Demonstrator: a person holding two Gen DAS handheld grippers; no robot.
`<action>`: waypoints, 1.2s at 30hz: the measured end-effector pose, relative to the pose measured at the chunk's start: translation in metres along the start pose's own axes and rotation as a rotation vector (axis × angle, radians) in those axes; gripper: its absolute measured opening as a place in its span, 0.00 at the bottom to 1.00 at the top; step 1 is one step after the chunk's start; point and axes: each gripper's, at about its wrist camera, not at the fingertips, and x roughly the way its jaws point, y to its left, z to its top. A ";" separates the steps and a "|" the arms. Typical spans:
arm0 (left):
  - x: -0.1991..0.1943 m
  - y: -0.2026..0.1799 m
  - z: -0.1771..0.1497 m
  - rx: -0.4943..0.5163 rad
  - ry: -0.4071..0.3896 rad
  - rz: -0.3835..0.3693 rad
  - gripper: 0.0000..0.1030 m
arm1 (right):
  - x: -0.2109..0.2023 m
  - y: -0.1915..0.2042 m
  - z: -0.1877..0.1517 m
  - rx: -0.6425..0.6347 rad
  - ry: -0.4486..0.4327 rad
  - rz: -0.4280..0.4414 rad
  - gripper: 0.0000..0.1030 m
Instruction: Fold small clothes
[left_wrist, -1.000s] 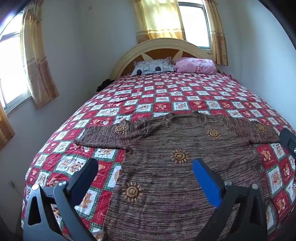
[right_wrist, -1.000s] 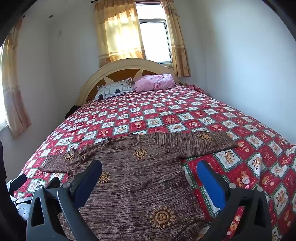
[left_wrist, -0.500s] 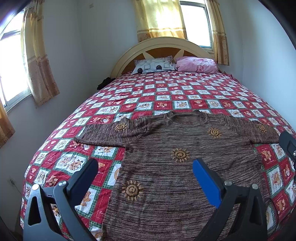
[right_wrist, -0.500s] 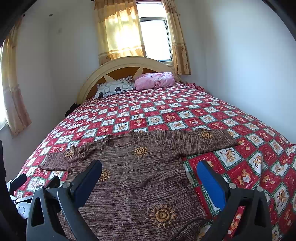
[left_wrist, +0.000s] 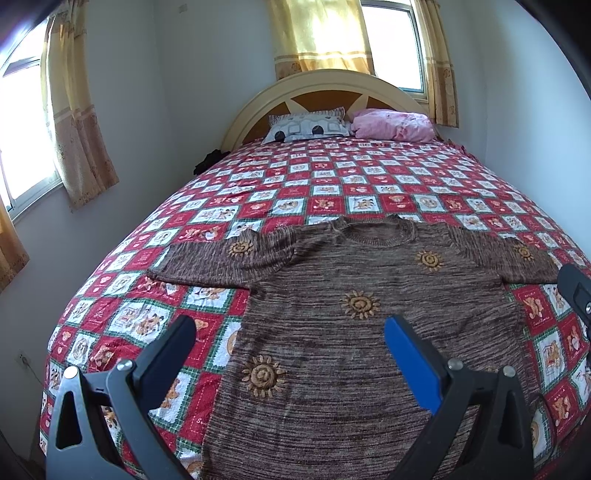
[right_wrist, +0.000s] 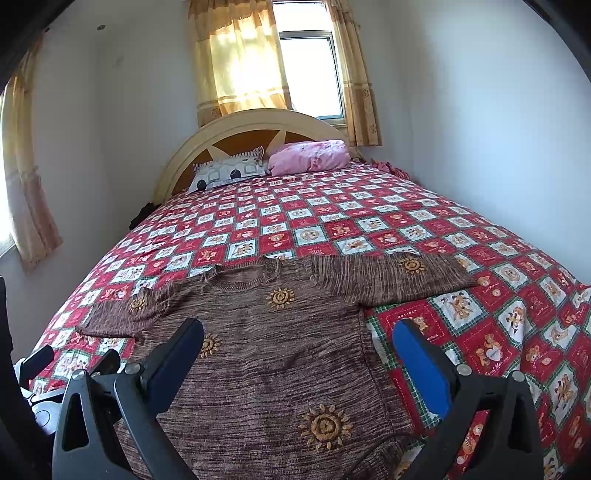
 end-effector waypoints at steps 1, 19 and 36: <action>0.001 0.001 0.000 0.000 0.000 0.000 1.00 | 0.001 0.000 0.000 0.001 0.002 0.000 0.99; 0.015 -0.003 -0.005 0.003 0.030 0.004 1.00 | 0.017 -0.001 -0.003 0.005 0.037 -0.005 0.99; 0.059 0.002 -0.002 0.002 0.092 0.014 1.00 | 0.059 0.008 -0.003 -0.012 0.091 -0.011 0.99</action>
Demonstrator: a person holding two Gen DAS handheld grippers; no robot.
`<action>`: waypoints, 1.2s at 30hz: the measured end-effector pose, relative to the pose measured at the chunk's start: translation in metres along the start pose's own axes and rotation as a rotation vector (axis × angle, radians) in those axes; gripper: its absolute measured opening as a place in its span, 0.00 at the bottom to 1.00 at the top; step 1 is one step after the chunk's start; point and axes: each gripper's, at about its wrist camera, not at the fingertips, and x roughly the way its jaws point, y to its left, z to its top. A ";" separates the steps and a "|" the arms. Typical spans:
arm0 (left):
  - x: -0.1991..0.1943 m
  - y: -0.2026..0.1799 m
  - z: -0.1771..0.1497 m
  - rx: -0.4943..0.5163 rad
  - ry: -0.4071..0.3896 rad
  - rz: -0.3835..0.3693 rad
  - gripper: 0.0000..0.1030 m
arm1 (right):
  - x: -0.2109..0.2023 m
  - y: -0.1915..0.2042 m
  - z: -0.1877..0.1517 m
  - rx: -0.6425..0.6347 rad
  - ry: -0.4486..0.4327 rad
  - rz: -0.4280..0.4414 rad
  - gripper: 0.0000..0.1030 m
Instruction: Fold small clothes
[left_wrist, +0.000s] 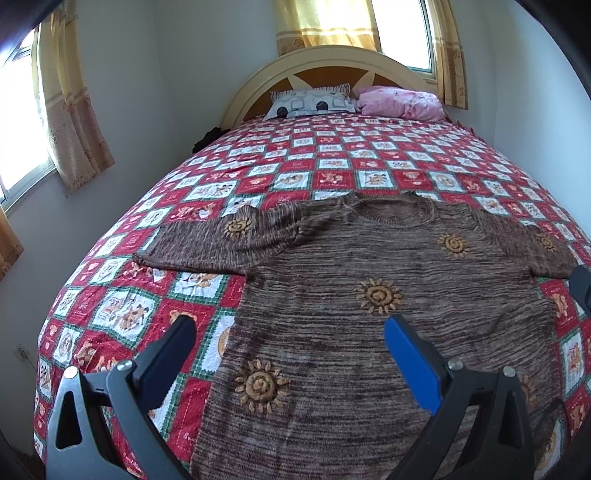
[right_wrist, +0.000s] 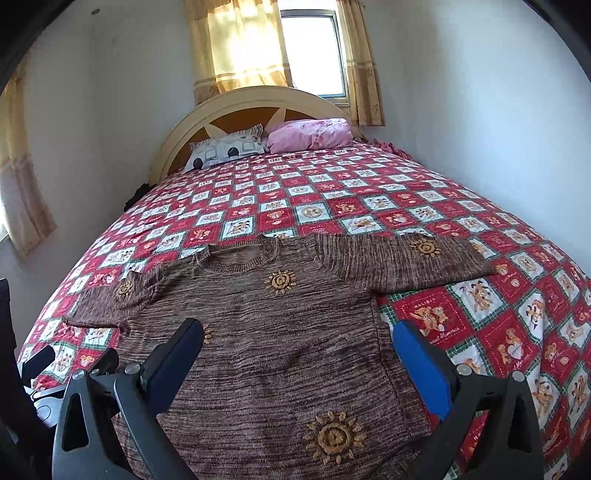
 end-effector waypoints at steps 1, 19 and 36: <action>0.002 0.000 0.000 0.001 0.002 0.002 1.00 | 0.004 0.001 0.000 0.000 0.004 0.001 0.99; 0.072 0.044 0.018 -0.075 0.057 0.026 1.00 | 0.056 0.017 -0.006 -0.042 0.082 0.022 0.99; 0.224 0.256 0.029 -0.742 0.193 0.081 0.54 | 0.101 0.030 -0.017 -0.076 0.166 0.052 0.99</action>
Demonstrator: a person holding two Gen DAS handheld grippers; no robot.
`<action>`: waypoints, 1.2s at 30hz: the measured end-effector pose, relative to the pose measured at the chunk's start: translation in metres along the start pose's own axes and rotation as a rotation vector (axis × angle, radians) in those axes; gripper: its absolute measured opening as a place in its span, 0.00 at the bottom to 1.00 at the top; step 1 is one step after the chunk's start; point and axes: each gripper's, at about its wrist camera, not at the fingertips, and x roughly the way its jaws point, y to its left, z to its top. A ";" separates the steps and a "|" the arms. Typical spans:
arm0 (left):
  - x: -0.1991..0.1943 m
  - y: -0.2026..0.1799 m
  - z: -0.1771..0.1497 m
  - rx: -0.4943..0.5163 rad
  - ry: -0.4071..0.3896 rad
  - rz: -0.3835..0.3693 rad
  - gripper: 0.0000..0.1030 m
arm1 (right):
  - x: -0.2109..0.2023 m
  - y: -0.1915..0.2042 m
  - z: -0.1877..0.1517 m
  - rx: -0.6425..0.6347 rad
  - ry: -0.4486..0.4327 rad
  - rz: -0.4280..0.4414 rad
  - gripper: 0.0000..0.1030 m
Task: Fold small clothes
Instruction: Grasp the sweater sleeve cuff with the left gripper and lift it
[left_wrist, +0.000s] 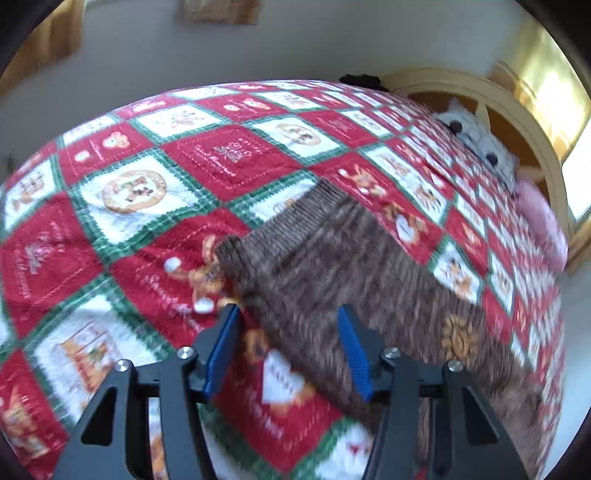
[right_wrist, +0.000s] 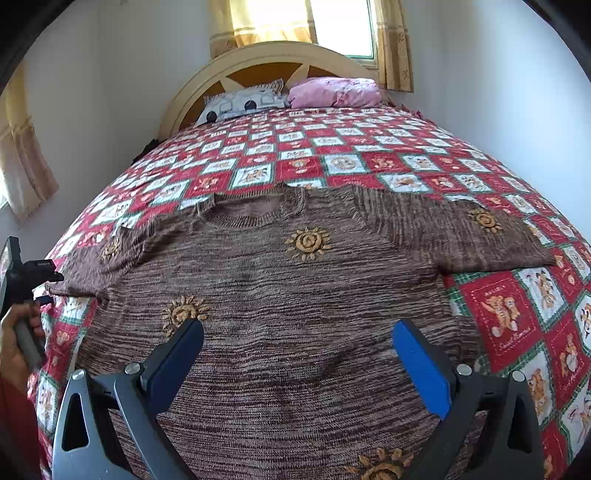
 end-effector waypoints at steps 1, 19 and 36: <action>-0.001 -0.002 0.000 0.001 -0.019 -0.004 0.54 | 0.003 0.001 0.000 -0.005 0.006 -0.001 0.99; -0.034 -0.048 0.029 0.159 -0.177 -0.137 0.06 | 0.010 -0.023 -0.002 0.093 0.045 -0.013 0.99; -0.095 -0.252 -0.209 0.915 -0.126 -0.403 0.17 | 0.009 -0.060 -0.008 0.181 0.062 -0.033 0.99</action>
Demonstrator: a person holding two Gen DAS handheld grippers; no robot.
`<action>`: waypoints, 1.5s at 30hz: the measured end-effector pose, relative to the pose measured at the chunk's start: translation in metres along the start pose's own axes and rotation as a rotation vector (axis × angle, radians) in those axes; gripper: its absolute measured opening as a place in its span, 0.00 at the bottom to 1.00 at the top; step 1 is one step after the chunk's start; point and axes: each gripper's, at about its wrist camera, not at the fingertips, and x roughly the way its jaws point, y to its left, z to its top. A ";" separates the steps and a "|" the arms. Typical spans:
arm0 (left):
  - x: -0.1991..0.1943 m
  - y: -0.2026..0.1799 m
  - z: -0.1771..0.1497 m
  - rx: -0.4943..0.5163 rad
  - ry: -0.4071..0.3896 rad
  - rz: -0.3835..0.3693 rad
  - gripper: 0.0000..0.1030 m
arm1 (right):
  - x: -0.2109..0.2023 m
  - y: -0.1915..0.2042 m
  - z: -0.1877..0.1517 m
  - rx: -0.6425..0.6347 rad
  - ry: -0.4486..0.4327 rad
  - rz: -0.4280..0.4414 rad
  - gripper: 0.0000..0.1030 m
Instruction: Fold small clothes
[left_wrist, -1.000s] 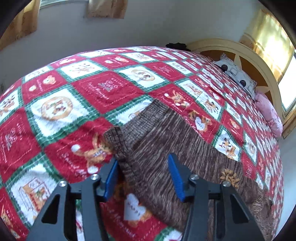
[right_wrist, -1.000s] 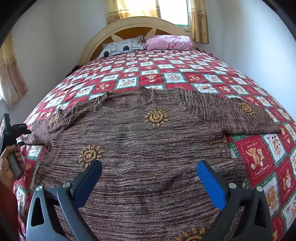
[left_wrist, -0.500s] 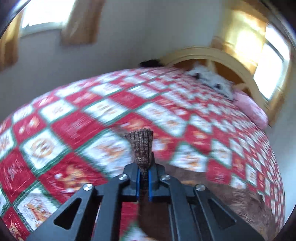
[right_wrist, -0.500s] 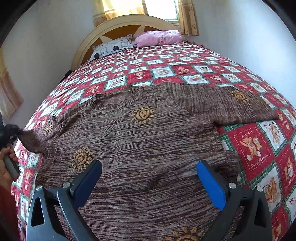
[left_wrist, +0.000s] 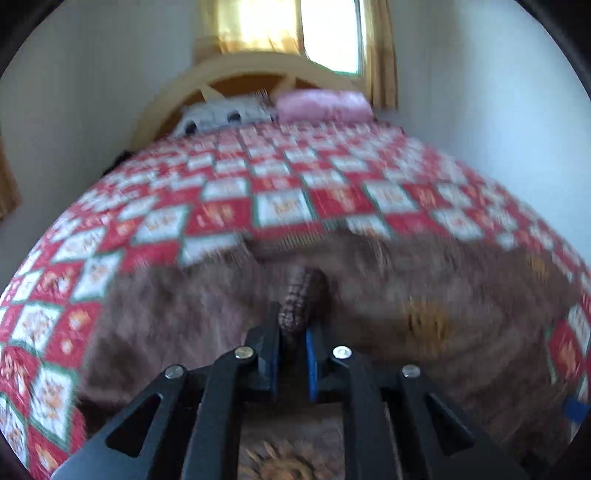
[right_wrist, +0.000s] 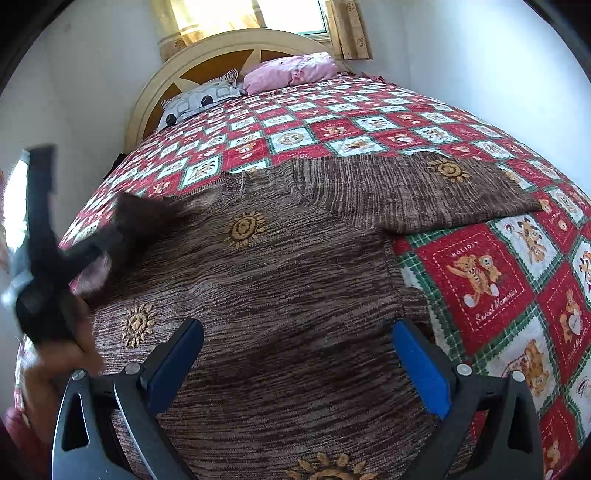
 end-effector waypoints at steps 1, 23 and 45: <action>-0.002 0.001 -0.006 0.004 0.017 0.001 0.25 | 0.000 0.000 0.000 -0.002 0.001 0.004 0.99; -0.040 0.181 -0.093 -0.553 0.128 0.270 0.89 | 0.122 0.123 0.054 -0.172 0.122 0.225 0.61; -0.072 0.189 -0.104 -0.619 0.019 0.330 0.90 | 0.043 0.007 0.062 -0.101 -0.042 0.185 0.56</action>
